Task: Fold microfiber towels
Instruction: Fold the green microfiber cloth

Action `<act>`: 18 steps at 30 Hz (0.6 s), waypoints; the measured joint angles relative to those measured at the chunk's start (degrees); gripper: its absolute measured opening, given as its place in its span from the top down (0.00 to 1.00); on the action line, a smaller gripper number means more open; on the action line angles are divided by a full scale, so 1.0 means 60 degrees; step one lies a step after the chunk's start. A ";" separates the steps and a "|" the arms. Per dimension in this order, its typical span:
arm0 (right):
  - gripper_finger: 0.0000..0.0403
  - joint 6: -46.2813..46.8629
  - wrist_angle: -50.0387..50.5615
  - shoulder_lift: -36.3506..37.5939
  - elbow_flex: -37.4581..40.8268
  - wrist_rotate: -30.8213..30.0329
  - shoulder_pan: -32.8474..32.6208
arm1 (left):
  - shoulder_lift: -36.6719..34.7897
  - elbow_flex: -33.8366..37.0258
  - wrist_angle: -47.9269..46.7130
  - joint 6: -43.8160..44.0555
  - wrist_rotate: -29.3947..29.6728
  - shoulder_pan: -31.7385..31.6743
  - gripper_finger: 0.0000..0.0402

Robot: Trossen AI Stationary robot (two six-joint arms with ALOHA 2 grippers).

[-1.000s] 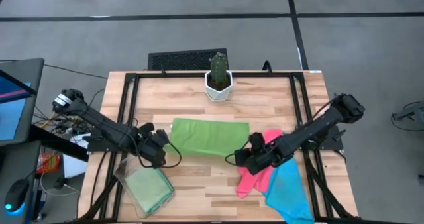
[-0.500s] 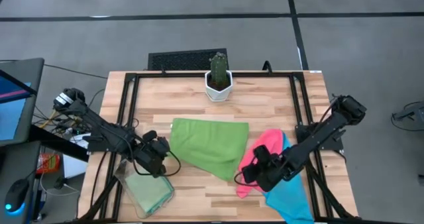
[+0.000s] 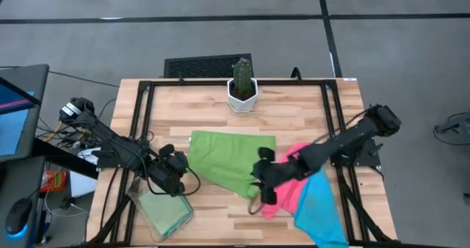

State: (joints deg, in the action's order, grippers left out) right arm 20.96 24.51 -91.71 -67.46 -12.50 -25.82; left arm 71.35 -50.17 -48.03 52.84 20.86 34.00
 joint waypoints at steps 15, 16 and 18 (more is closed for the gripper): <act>0.53 -0.2000 0.0077 -0.3075 -0.1496 0.2090 0.0389 | 0.0004 0.0000 -0.0011 0.0273 0.0054 0.0000 1.00; 0.53 -0.2000 0.0174 -0.3178 -0.1548 0.2238 0.0389 | 0.0004 0.0000 -0.0011 0.0271 0.0054 0.0000 1.00; 0.52 -0.1977 0.0412 -0.3362 -0.1671 0.2487 0.0389 | 0.0004 0.0000 -0.0008 0.0266 0.0054 0.0000 1.00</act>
State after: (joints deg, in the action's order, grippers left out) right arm 9.10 26.99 -111.88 -77.49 2.42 -23.49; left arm 71.37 -50.17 -48.07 54.44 21.19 34.00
